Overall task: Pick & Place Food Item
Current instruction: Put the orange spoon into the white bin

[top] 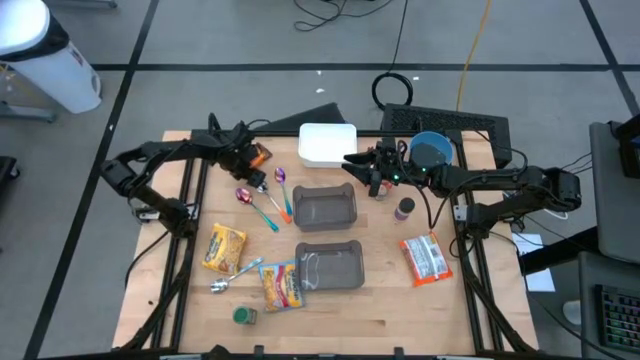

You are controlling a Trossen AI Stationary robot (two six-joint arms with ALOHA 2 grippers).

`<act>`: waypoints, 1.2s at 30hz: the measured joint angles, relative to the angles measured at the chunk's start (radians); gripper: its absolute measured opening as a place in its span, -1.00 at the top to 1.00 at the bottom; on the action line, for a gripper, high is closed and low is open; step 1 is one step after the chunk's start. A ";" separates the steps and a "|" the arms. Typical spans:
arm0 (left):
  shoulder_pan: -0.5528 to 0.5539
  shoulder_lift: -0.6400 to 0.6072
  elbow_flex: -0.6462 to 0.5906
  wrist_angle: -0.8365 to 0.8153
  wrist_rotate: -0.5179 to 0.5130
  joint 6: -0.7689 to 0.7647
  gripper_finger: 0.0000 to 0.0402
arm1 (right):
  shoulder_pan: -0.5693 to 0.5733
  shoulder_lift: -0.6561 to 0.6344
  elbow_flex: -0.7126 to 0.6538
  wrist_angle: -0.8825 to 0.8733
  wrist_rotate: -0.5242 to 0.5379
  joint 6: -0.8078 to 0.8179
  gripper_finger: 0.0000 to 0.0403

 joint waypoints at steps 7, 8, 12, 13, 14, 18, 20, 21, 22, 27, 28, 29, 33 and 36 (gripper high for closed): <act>0.001 0.004 0.000 0.021 0.041 0.003 -0.17 | 0.000 0.000 0.000 0.000 0.000 0.000 0.16; 0.001 0.004 0.000 0.021 0.041 0.003 -0.17 | 0.000 0.000 0.000 -0.002 0.000 -0.001 0.16; 0.000 0.004 0.000 0.020 0.041 0.000 -0.16 | 0.000 0.000 0.000 -0.017 0.001 -0.004 0.16; 0.000 0.004 0.000 0.020 0.041 0.000 -0.15 | 0.000 0.000 0.000 -0.021 0.001 -0.004 0.16; 0.000 0.004 0.000 0.019 0.041 0.001 -0.13 | 0.000 0.000 0.000 -0.026 0.001 -0.005 0.16; 0.000 0.004 0.000 0.016 0.041 0.000 0.05 | 0.000 0.000 0.000 -0.043 0.001 -0.004 0.16; 0.000 0.004 0.000 0.015 0.041 -0.001 0.18 | 0.000 0.000 0.000 -0.042 0.001 -0.004 0.16; 0.000 0.004 0.000 0.016 0.041 -0.002 0.25 | 0.000 0.000 0.000 -0.041 0.001 -0.004 0.17; 0.000 0.004 0.000 0.016 0.041 -0.002 0.31 | 0.000 0.000 0.000 -0.041 0.001 -0.004 0.17; 0.000 0.004 0.000 0.024 0.040 -0.003 0.60 | 0.000 0.000 0.000 -0.042 0.000 -0.002 0.17; 0.000 0.004 0.000 0.024 0.040 -0.003 0.66 | 0.000 0.000 0.000 -0.042 0.000 -0.002 0.17; 0.000 0.004 0.000 0.024 0.041 -0.003 0.72 | 0.000 0.000 0.000 -0.042 0.000 -0.002 0.17; 0.000 0.002 0.002 0.029 0.078 -0.009 0.94 | 0.000 0.000 0.000 -0.042 0.000 -0.001 0.17; 0.000 0.002 0.002 0.031 0.113 -0.004 0.92 | 0.000 0.000 0.000 -0.042 0.000 -0.001 0.17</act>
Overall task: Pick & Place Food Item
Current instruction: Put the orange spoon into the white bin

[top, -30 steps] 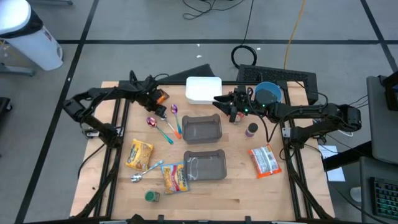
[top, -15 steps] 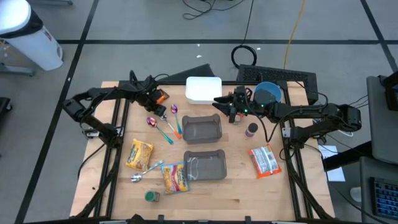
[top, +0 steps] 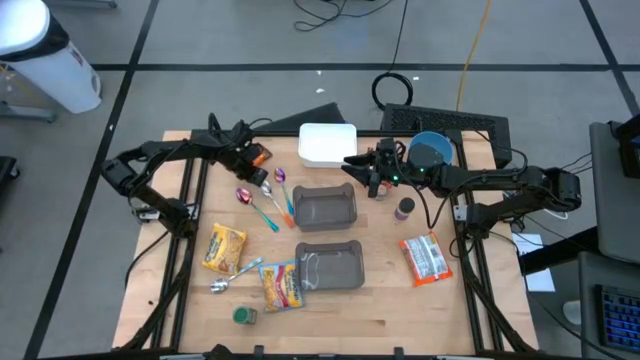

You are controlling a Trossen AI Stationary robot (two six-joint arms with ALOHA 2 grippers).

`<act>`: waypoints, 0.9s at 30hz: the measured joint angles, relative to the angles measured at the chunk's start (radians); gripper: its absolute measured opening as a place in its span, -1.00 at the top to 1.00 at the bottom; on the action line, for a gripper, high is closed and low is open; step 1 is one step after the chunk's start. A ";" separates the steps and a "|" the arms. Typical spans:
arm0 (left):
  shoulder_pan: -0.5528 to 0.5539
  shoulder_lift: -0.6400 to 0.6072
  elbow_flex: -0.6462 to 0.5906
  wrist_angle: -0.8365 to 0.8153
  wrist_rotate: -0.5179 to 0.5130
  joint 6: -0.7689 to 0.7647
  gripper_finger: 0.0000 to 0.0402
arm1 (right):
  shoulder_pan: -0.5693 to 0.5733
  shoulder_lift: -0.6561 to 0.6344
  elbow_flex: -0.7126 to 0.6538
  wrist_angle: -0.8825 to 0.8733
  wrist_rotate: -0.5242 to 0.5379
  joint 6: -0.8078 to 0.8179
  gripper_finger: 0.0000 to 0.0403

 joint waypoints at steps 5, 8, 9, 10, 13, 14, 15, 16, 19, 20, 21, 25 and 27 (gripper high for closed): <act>-0.004 -0.006 0.014 -0.001 0.022 0.004 0.96 | 0.000 0.000 0.000 0.000 0.000 0.000 0.17; -0.005 -0.029 0.031 -0.012 0.037 0.027 0.96 | 0.000 0.000 0.000 0.000 0.000 0.005 0.17; -0.005 -0.036 0.042 -0.023 0.038 0.036 0.96 | 0.000 0.000 0.000 0.000 0.000 0.009 0.17; -0.003 -0.045 0.054 -0.043 0.037 0.045 0.97 | 0.000 0.000 0.000 0.000 0.000 0.012 0.17; 0.006 -0.081 0.108 -0.118 0.026 0.084 0.97 | 0.000 0.000 0.000 0.001 -0.001 0.027 0.17; 0.009 -0.094 0.129 -0.148 0.014 0.100 0.97 | 0.000 0.000 0.000 0.001 -0.001 0.026 0.17; 0.010 -0.108 0.154 -0.183 0.001 0.115 0.97 | 0.000 0.000 0.000 0.005 -0.001 0.026 0.17; 0.010 -0.123 0.181 -0.220 -0.018 0.132 0.97 | 0.000 0.000 0.000 0.011 -0.002 0.026 0.17; 0.010 -0.170 0.269 -0.333 -0.092 0.180 0.97 | -0.001 0.000 0.000 0.037 0.000 0.026 0.17; 0.010 -0.186 0.301 -0.368 -0.114 0.194 0.97 | -0.005 0.000 0.000 0.047 -0.001 0.026 0.17; 0.010 -0.200 0.334 -0.396 -0.131 0.203 0.97 | -0.008 0.000 0.000 0.057 -0.001 0.029 0.17; 0.008 -0.256 0.465 -0.462 -0.140 0.215 0.97 | -0.035 0.000 0.019 0.050 -0.005 0.078 0.17; -0.003 -0.280 0.528 -0.470 -0.139 0.217 0.96 | -0.046 0.000 0.059 0.000 -0.033 0.064 0.17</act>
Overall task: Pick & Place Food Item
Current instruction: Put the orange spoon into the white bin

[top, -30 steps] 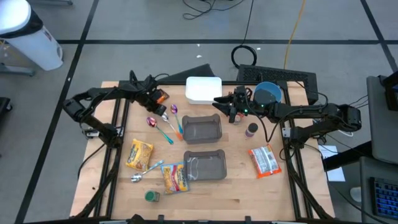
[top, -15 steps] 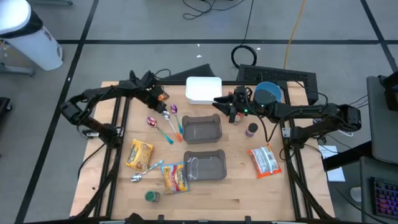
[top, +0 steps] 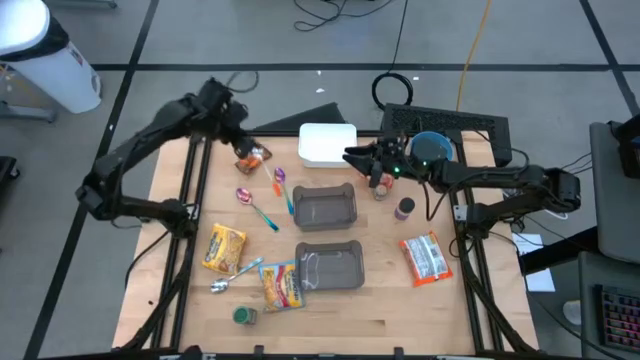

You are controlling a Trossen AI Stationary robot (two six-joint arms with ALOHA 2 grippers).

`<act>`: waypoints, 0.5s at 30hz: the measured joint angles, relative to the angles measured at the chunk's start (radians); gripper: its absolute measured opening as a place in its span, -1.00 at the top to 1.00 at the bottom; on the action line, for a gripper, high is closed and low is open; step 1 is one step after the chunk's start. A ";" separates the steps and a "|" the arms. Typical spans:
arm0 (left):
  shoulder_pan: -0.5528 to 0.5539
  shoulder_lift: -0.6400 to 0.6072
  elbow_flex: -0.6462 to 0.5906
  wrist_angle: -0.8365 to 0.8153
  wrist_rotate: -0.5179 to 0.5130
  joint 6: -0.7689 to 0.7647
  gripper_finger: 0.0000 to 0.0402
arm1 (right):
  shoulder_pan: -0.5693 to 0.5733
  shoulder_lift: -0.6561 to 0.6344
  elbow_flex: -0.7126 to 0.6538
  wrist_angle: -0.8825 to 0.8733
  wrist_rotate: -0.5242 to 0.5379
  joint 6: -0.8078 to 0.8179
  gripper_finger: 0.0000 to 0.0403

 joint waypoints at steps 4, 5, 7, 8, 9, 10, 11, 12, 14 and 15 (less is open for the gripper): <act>-0.029 -0.032 0.104 0.004 -0.001 0.001 0.98 | -0.006 0.002 0.145 -0.217 -0.046 -0.121 0.17; -0.039 -0.036 0.128 0.005 -0.011 0.001 0.97 | -0.006 0.010 0.191 -0.281 -0.046 -0.163 0.17; -0.065 -0.037 0.167 0.007 -0.030 0.000 0.96 | -0.008 0.033 0.287 -0.390 -0.047 -0.235 0.17; -0.081 -0.036 0.183 0.007 -0.040 0.000 0.97 | -0.012 0.046 0.333 -0.441 -0.050 -0.261 0.17; -0.097 -0.035 0.197 0.011 -0.049 0.000 0.98 | -0.017 0.063 0.378 -0.479 -0.062 -0.279 0.17; -0.114 -0.034 0.209 0.024 -0.053 -0.003 0.98 | -0.025 0.085 0.426 -0.508 -0.086 -0.293 0.17; -0.133 -0.032 0.217 0.048 -0.056 -0.008 0.98 | -0.033 0.109 0.470 -0.539 -0.120 -0.302 0.17; -0.154 -0.030 0.222 0.077 -0.057 -0.017 0.97 | -0.043 0.135 0.509 -0.570 -0.154 -0.307 0.17; -0.192 -0.024 0.222 0.127 -0.062 -0.031 0.96 | -0.060 0.191 0.576 -0.625 -0.220 -0.307 0.17; -0.209 -0.022 0.222 0.142 -0.067 -0.032 0.97 | -0.068 0.221 0.604 -0.646 -0.244 -0.303 0.17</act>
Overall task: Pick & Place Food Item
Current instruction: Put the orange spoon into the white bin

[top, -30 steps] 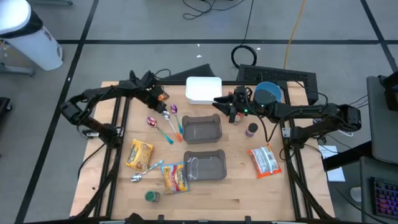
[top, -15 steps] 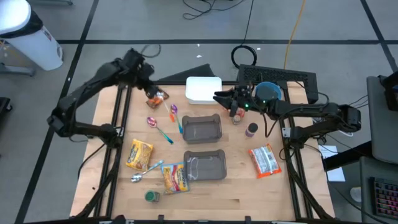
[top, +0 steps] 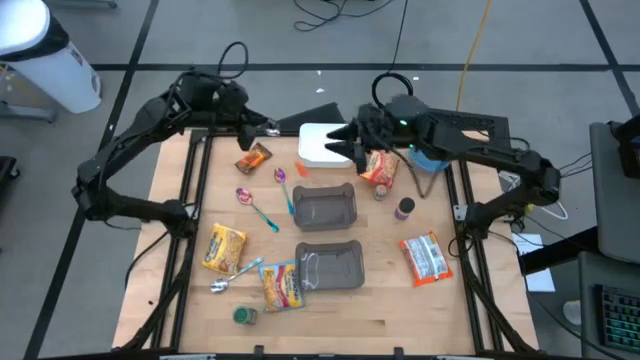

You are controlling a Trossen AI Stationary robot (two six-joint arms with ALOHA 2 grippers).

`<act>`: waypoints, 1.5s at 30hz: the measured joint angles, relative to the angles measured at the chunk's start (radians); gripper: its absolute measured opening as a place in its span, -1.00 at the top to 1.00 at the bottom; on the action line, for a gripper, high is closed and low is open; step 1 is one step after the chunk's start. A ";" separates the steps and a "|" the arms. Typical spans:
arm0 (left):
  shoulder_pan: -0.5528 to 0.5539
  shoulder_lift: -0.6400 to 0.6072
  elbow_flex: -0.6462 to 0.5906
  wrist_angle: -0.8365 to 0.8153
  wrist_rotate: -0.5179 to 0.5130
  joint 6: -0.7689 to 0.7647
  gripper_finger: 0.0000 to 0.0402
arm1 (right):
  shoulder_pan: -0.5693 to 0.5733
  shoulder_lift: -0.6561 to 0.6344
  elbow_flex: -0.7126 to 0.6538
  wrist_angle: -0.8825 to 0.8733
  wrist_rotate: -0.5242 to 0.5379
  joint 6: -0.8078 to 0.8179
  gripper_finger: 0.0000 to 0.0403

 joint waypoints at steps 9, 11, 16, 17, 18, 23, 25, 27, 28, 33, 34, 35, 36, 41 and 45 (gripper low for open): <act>-0.114 0.027 0.000 0.088 -0.098 -0.020 0.98 | -0.017 0.185 0.063 0.046 -0.111 0.090 0.17; -0.129 0.032 0.000 0.097 -0.107 -0.021 0.97 | -0.017 0.217 0.062 0.087 -0.137 0.120 0.17; -0.161 0.043 0.000 0.109 -0.117 -0.020 0.98 | -0.017 0.254 0.063 0.132 -0.144 0.147 0.17; -0.165 0.043 0.000 0.112 -0.119 -0.023 0.97 | -0.017 0.264 0.063 0.148 -0.144 0.149 0.17; -0.169 0.042 0.000 0.113 -0.127 -0.023 0.96 | -0.017 0.269 0.063 0.152 -0.143 0.158 0.17; -0.186 0.043 0.000 0.114 -0.137 -0.024 0.98 | -0.017 0.270 0.063 0.142 -0.143 0.160 0.17; -0.190 0.042 0.000 0.120 -0.138 -0.029 0.97 | -0.017 0.269 0.063 0.142 -0.143 0.159 0.17; -0.193 0.042 0.000 0.124 -0.138 -0.029 0.95 | -0.017 0.270 0.063 0.138 -0.144 0.160 0.18; -0.196 0.042 0.000 0.130 -0.140 -0.029 0.96 | -0.017 0.270 0.063 0.137 -0.145 0.161 0.18; -0.197 0.042 0.000 0.155 -0.138 -0.031 0.96 | -0.017 0.270 0.063 0.129 -0.176 0.162 0.35; -0.197 0.042 0.000 0.154 -0.138 -0.030 0.95 | -0.017 0.270 0.063 0.128 -0.189 0.168 0.40; -0.197 0.042 0.000 0.154 -0.139 -0.031 0.95 | -0.016 0.270 0.063 0.129 -0.195 0.173 0.46; -0.197 0.042 0.000 0.154 -0.139 -0.031 0.97 | -0.016 0.270 0.063 0.130 -0.197 0.181 0.53; -0.197 0.042 0.000 0.153 -0.136 -0.040 0.95 | -0.015 0.270 0.063 0.129 -0.197 0.186 0.90; -0.197 0.041 0.000 0.150 -0.136 -0.045 0.97 | -0.015 0.270 0.063 0.130 -0.197 0.187 0.96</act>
